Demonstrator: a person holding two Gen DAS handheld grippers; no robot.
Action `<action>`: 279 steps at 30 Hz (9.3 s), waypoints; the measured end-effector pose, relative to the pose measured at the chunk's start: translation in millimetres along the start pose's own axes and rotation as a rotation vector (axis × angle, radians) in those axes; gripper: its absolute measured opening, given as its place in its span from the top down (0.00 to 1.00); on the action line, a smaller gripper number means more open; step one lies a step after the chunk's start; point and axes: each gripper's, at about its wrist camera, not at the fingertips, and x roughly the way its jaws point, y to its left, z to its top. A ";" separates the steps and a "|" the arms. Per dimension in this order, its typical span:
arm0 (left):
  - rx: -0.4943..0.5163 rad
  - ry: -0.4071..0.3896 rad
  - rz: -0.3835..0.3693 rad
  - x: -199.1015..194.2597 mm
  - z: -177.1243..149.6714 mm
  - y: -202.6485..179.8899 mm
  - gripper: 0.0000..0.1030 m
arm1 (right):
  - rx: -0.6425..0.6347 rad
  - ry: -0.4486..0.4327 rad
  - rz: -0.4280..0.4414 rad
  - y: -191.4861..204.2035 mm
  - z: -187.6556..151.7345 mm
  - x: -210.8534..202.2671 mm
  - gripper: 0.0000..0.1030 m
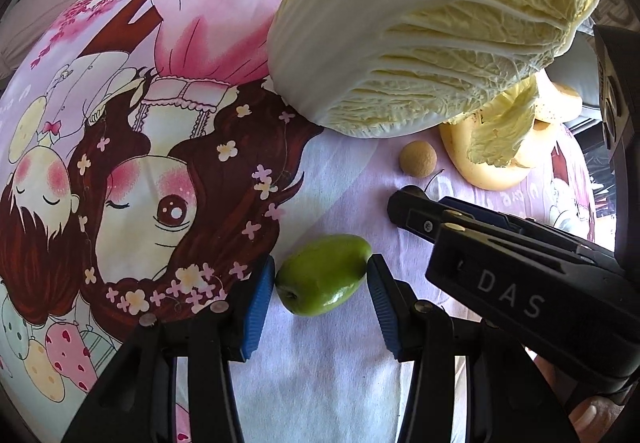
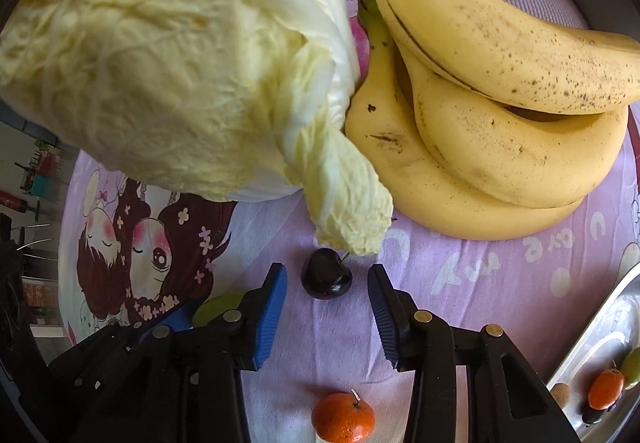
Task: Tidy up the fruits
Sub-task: 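Close the left tool on the green mango while the right tool grasps the dark cherry, then lift the green mango with the left tool while the right tool lifts the cherry, then carry the mango over the steel bowl with the left tool while the right carries the cherry, then release the mango into the bowl with the left tool while the right releases the cherry, then withdraw both open tools from the bowl toward the remaining tangerine on the sheet, then close the right tool on the tangerine while the left tool moves toward a small brown fruit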
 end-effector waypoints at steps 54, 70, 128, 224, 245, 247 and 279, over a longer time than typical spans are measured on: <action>-0.030 0.012 -0.006 14.3 -14.8 25.3 0.55 | 0.014 -0.016 0.052 -19.1 -20.2 8.9 0.74; 0.000 0.003 -0.011 -0.7 -20.1 3.5 0.61 | 0.061 -0.012 0.070 -62.7 -59.1 -15.6 0.74; 0.290 0.005 -0.121 -61.0 -41.9 -138.0 0.62 | 0.259 -0.073 -0.029 -237.3 -117.3 -127.5 0.74; 0.073 0.003 0.084 -50.5 -48.6 -64.2 0.07 | 0.137 -0.064 -0.136 -237.7 -124.8 -118.8 0.00; -0.030 -0.024 0.051 -88.4 -44.4 23.5 0.07 | 0.055 -0.054 -0.134 -207.6 -118.6 -114.4 0.00; -0.048 -0.029 0.048 -92.7 -43.2 36.5 0.07 | 0.039 -0.050 -0.131 -199.1 -115.7 -113.1 0.00; -0.178 0.026 0.046 -105.6 -52.6 181.7 0.07 | -0.117 0.049 -0.041 -78.8 -112.6 -30.5 0.10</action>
